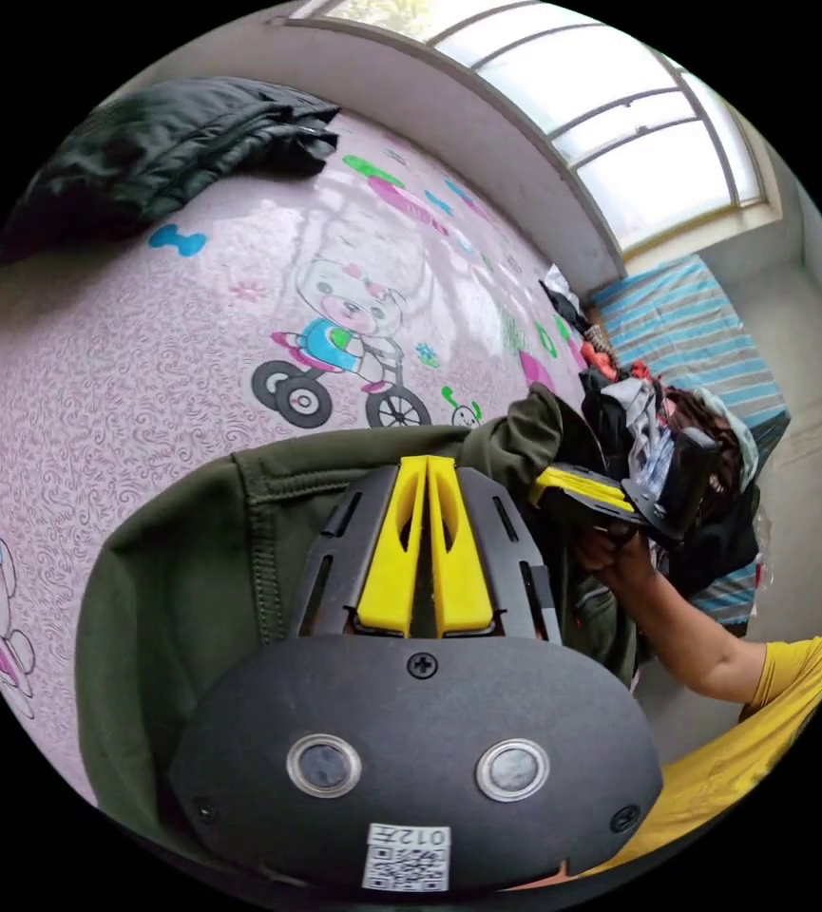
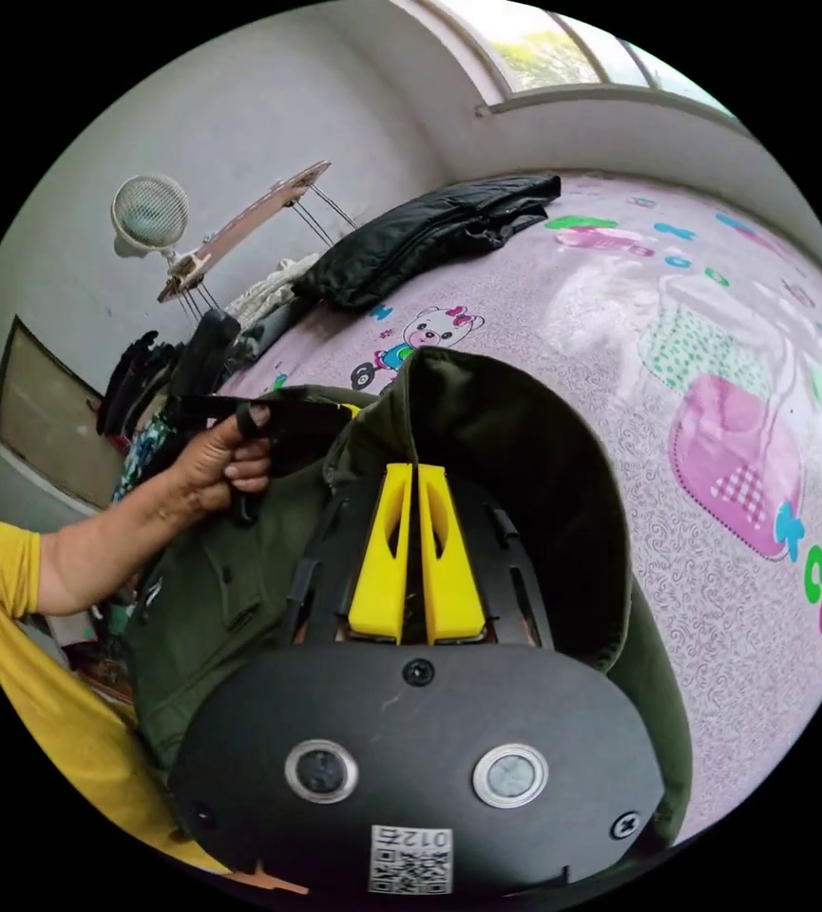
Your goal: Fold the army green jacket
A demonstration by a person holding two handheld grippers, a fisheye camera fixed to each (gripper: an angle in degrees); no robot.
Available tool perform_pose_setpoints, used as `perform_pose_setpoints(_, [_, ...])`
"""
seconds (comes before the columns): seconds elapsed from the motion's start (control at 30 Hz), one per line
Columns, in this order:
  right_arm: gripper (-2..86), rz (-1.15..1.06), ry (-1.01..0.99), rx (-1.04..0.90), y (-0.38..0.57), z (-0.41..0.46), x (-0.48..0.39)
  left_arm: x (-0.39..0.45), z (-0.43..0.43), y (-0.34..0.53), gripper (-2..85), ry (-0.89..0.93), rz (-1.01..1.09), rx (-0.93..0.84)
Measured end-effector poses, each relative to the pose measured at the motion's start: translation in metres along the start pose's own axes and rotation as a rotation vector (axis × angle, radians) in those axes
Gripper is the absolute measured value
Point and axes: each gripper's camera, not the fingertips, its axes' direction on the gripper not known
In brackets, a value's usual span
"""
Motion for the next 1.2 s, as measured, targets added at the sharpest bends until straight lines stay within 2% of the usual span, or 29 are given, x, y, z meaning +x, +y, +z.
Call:
perform_pose_setpoints(0.13, [0.5, 0.174, -0.150, 0.063, 0.000, -0.017, 0.034, -0.021, -0.023, 0.012, -0.2, -0.010, -0.067, 0.125])
perform_pose_setpoints(0.23, [0.5, 0.214, -0.156, 0.038, -0.007, -0.019, 0.039, -0.061, -0.035, 0.021, -0.2, 0.129, -0.188, 0.197])
perform_pose_setpoints(0.43, [1.1, 0.261, -0.122, -0.044, -0.027, -0.029, 0.028, -0.076, -0.036, 0.016, 0.1, 0.167, -0.202, 0.172])
perform_pose_setpoints(0.5, [1.2, 0.217, -0.098, -0.029, -0.027, -0.045, 0.012, -0.070, -0.044, 0.015, 0.2, 0.120, -0.199, 0.154])
perform_pose_setpoints(0.57, [1.1, 0.146, -0.041, -0.001, -0.023, -0.063, -0.010, -0.036, -0.069, 0.019, 0.3, 0.004, -0.083, 0.196])
perform_pose_setpoints(0.63, [1.0, 0.080, 0.028, 0.059, -0.004, -0.088, -0.037, -0.013, -0.074, 0.022, 0.3, -0.008, -0.009, 0.164])
perform_pose_setpoints(0.73, [0.8, 0.069, 0.084, 0.096, 0.030, -0.107, -0.057, -0.003, -0.049, 0.023, 0.4, -0.003, -0.015, 0.011])
perform_pose_setpoints(0.87, [0.8, 0.151, 0.171, 0.034, 0.068, -0.105, -0.055, 0.009, -0.009, 0.030, 0.4, 0.051, 0.021, -0.061])
perform_pose_setpoints(0.97, [0.7, 0.221, 0.246, 0.011, 0.080, -0.099, -0.042, -0.002, 0.017, 0.032, 0.3, -0.046, -0.036, -0.056])
perform_pose_setpoints(1.07, [0.6, 0.278, 0.213, -0.094, 0.078, -0.081, -0.023, -0.017, 0.043, 0.034, 0.2, -0.006, -0.096, -0.064])
perform_pose_setpoints(1.2, [0.3, 0.306, 0.199, -0.069, 0.086, -0.093, -0.025, -0.012, 0.045, 0.046, 0.3, -0.021, -0.102, -0.027])
